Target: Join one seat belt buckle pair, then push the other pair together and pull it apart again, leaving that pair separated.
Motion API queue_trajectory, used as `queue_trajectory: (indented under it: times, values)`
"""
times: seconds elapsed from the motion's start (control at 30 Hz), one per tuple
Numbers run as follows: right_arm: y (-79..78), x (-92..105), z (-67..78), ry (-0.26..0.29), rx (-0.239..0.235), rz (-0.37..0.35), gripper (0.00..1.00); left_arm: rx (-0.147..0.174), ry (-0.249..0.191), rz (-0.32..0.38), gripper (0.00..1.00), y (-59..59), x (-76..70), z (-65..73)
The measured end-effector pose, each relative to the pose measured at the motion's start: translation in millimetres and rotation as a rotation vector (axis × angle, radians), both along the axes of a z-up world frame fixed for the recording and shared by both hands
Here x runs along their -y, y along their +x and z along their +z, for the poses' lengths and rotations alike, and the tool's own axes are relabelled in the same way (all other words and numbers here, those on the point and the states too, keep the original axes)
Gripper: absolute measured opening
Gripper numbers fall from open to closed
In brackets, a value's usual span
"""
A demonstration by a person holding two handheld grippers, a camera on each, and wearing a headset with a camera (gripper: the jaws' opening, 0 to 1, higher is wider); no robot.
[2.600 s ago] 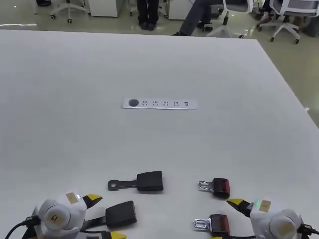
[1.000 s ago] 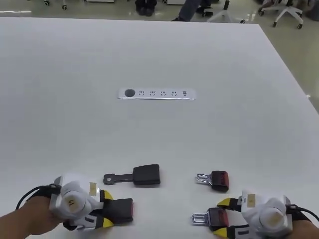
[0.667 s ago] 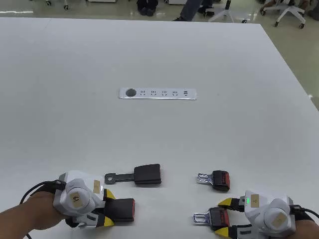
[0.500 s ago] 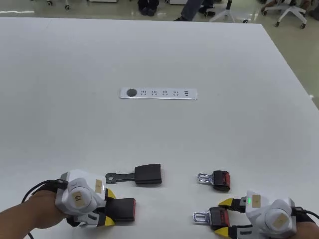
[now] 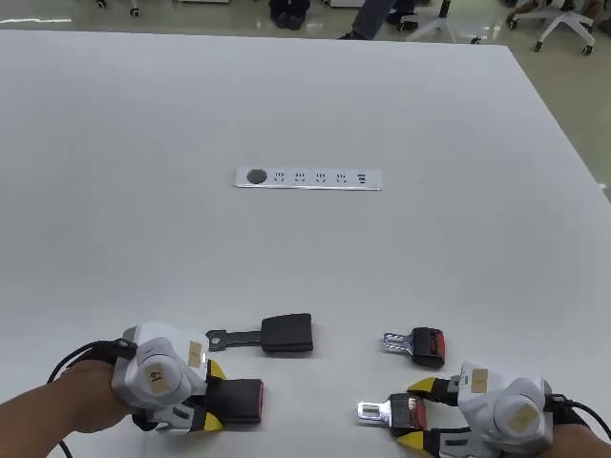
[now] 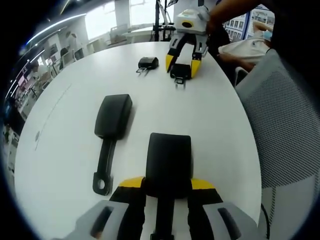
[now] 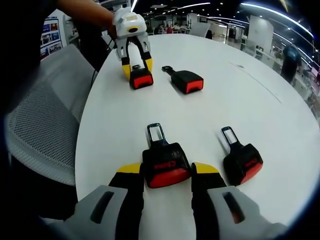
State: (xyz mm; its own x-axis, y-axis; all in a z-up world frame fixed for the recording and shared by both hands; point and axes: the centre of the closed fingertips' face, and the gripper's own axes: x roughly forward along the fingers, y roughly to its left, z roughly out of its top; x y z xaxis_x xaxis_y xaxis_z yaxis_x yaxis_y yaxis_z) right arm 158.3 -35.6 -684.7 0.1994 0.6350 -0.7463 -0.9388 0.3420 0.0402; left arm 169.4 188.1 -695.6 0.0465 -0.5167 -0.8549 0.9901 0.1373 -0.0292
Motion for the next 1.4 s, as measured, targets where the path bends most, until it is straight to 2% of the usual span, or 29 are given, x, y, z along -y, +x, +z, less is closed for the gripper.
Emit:
queue_trajectory:
  times: [0.17, 0.4, 0.67, 0.77, 0.87, 1.4]
  values:
    - [3.6, -6.6, -1.1, 0.010, 0.000, 0.004, 0.35, -0.001, 0.005, -0.002, 0.33, -0.2, 0.4, 2.3]
    - [8.3, -28.4, -3.0, 0.015, 0.005, 0.016, 0.35, -0.002, 0.007, 0.000, 0.33, -1.5, 1.7, 2.8]
    - [6.4, -54.0, -0.5, 0.024, 0.014, 0.041, 0.35, -0.003, 0.014, 0.000, 0.33, -2.2, 2.1, 3.0]
    - [13.6, -59.8, -9.0, 0.025, 0.016, 0.043, 0.35, -0.003, 0.014, -0.001, 0.33, -1.9, 1.6, 2.2]
    - [9.0, -69.7, -8.7, 0.034, 0.013, 0.047, 0.35, -0.005, 0.018, -0.003, 0.33, -2.4, 2.0, 3.0]
    - [12.3, -110.6, -13.9, 0.053, 0.017, 0.072, 0.35, -0.008, 0.037, -0.008, 0.33, -0.3, 0.0, 0.1]
